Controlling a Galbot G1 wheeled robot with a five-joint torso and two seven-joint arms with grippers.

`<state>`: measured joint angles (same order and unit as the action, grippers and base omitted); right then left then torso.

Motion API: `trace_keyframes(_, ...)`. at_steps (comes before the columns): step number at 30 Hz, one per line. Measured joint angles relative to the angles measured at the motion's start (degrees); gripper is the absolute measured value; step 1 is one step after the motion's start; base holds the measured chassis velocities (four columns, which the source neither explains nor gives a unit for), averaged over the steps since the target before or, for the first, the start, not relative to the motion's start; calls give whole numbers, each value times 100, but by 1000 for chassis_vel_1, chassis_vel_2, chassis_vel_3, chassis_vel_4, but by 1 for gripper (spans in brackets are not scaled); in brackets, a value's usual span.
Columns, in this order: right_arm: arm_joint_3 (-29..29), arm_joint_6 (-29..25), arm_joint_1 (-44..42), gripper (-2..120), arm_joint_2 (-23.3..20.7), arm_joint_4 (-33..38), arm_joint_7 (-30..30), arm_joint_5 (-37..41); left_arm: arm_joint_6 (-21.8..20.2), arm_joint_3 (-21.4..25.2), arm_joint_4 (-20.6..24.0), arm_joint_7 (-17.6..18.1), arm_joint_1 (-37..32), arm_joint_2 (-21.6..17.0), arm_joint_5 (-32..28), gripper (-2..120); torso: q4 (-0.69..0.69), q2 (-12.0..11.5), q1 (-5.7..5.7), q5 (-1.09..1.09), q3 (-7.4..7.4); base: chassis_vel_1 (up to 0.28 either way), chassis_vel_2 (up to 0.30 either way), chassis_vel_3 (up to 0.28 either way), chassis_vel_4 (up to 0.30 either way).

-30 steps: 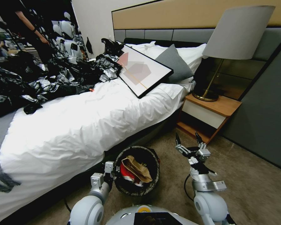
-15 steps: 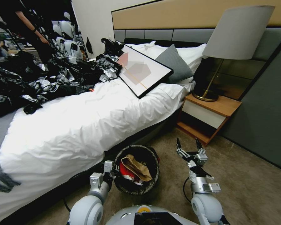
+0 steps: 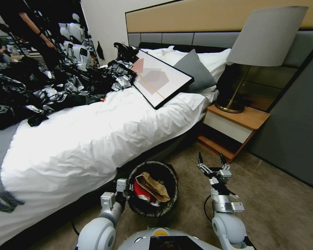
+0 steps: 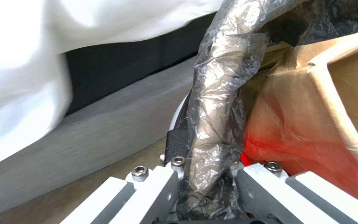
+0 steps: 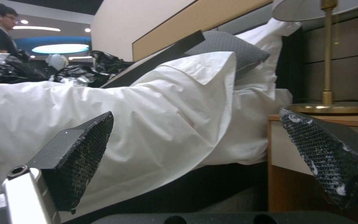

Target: Pick up the trash bin, then pick up the garbage from the floor and place it into the trash bin.

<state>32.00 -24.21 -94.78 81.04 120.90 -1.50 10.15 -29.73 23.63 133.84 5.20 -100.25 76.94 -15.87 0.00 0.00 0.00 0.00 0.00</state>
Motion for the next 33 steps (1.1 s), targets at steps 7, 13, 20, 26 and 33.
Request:
trace_keyframes(7,5,12,82,100,-21,-27,24,11,5,-5,-13,-5,-20,5,35,0,0,0,0,0,0,95,79,96,79)
trace_keyframes(13,9,74,164,100,-57,-14,66,89,11,14,-11,-9,-29,-1,38,0,0,0,0,0,0,115,107,121,113)
trace_keyframes(20,0,55,164,100,-56,-44,102,94,44,1,-12,-28,-69,28,80,0,-1,0,0,0,0,111,115,119,130)
trace_keyframes(26,20,48,184,100,-60,-49,106,108,51,4,-12,-35,-70,25,87,0,1,0,0,0,0,123,129,131,129)
trace_keyframes(33,20,31,190,100,-58,-50,145,103,69,9,-15,-54,-74,24,91,0,0,0,0,0,0,130,114,120,130)
